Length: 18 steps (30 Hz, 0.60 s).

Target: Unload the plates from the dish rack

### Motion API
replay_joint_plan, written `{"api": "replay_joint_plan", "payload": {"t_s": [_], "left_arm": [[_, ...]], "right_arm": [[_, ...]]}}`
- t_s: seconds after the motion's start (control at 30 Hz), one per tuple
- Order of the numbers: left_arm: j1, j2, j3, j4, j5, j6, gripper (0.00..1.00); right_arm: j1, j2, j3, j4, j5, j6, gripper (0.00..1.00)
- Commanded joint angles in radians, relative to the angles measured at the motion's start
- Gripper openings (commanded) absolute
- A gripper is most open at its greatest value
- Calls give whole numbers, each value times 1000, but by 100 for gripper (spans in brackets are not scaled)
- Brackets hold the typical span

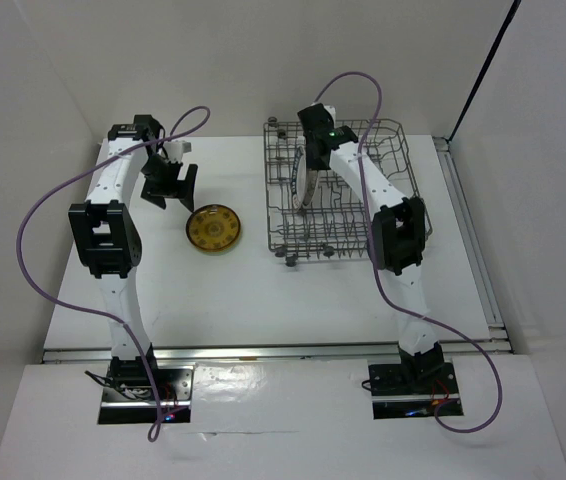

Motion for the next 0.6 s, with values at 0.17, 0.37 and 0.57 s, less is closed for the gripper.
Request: {"api": "replay_joint_plan", "payload": {"t_s": [0.17, 0.37, 0.57], "left_arm": [[-1, -106, 53, -13, 25, 22, 100], [-1, -115, 85, -13, 48, 22, 100], [-1, -204, 76, 22, 144, 33, 100]], "right_arm": [[126, -98, 90, 145, 280, -115, 0], [147, -164, 121, 345, 523, -326, 0], [189, -272, 25, 658, 592, -639, 0]]}}
